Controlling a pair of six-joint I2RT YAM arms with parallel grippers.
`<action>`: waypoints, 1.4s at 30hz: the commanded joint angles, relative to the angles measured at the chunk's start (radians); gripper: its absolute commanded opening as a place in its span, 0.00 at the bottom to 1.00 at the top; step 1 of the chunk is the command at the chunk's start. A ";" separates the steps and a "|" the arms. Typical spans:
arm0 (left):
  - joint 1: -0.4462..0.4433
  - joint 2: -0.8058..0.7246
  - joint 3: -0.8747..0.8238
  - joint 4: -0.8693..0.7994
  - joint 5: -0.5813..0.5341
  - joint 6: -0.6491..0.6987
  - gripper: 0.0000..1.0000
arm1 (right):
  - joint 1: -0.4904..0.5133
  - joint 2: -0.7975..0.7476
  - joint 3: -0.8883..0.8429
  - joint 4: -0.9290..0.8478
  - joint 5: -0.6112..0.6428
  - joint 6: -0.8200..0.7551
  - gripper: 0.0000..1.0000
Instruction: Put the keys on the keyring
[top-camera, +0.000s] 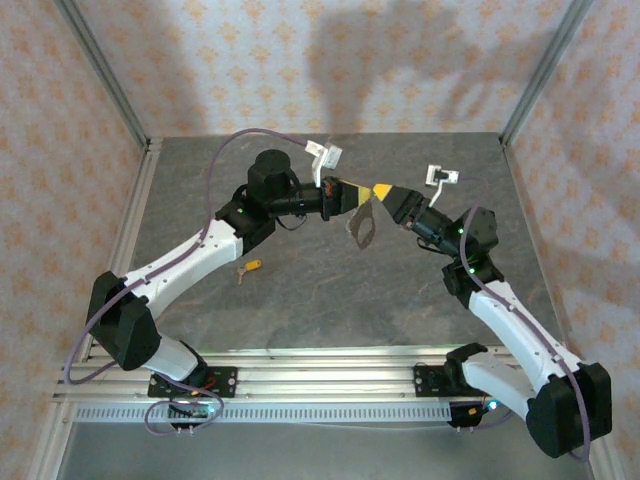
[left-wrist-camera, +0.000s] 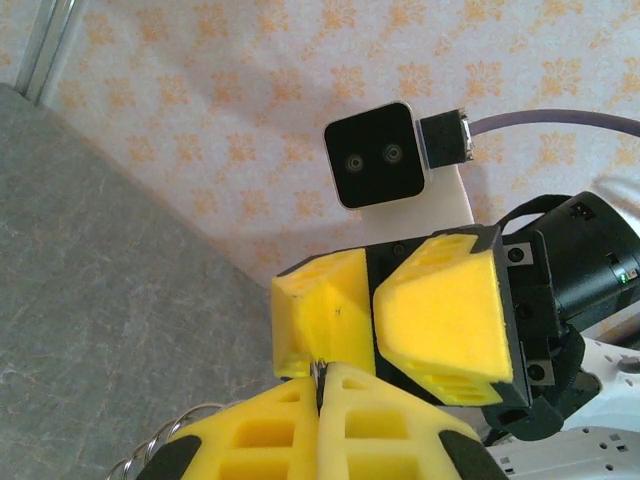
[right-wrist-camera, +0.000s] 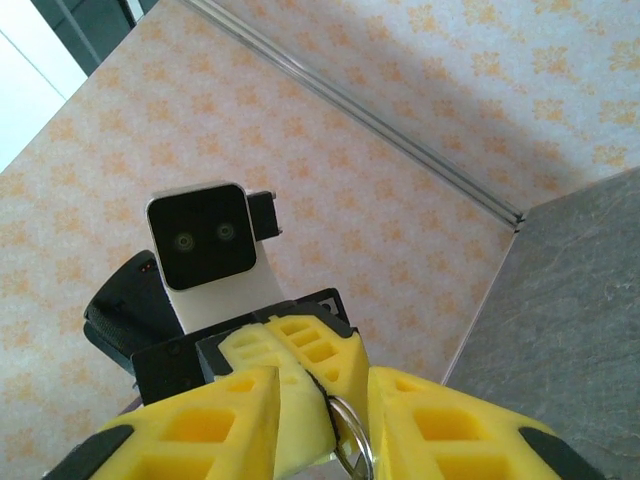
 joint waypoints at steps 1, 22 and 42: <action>0.004 -0.005 0.032 0.039 0.024 0.004 0.00 | 0.015 -0.009 -0.012 0.063 -0.001 0.000 0.26; 0.004 -0.001 0.031 0.055 0.016 -0.003 0.00 | 0.028 -0.005 -0.038 0.069 0.003 -0.005 0.04; -0.010 -0.199 -0.254 0.317 -0.567 -0.343 0.73 | 0.046 0.032 -0.042 0.159 0.148 0.049 0.00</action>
